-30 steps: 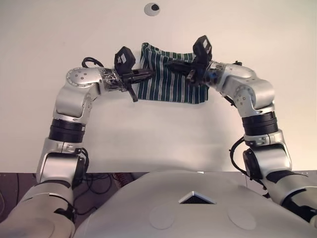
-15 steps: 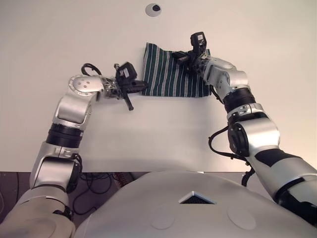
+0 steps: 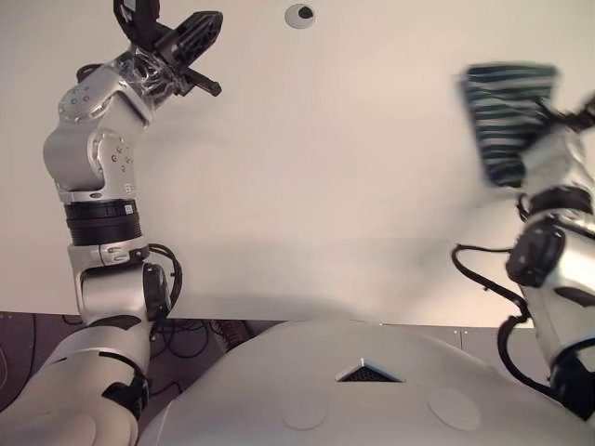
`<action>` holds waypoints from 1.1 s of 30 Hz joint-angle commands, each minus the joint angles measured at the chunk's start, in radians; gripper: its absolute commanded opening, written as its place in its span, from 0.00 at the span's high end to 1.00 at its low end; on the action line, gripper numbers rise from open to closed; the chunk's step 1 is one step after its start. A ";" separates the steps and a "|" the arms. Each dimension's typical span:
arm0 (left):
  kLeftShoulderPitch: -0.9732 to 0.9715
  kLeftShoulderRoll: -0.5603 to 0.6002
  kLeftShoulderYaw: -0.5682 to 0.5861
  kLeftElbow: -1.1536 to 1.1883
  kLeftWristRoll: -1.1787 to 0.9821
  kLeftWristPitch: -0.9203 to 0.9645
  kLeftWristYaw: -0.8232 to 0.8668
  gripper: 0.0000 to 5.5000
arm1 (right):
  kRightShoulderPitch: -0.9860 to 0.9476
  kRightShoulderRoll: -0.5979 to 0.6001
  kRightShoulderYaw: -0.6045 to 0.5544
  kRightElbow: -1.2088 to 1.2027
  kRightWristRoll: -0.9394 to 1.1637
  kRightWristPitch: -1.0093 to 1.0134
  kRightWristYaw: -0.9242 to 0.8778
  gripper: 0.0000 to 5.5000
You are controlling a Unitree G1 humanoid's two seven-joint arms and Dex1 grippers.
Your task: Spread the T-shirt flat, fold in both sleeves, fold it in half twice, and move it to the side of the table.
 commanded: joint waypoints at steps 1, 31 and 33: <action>0.025 0.035 0.004 -0.011 -0.001 0.043 -0.006 1.00 | 0.205 0.115 -0.086 -0.196 0.058 0.038 -0.100 0.99; 0.396 -0.335 -0.076 -0.069 0.435 -0.500 0.645 1.00 | 0.187 0.290 0.434 -0.966 -0.212 0.180 0.341 0.99; 0.397 -0.333 -0.072 -0.060 0.437 -0.496 0.648 1.00 | 0.221 0.322 0.448 -0.990 -0.233 0.171 0.314 0.99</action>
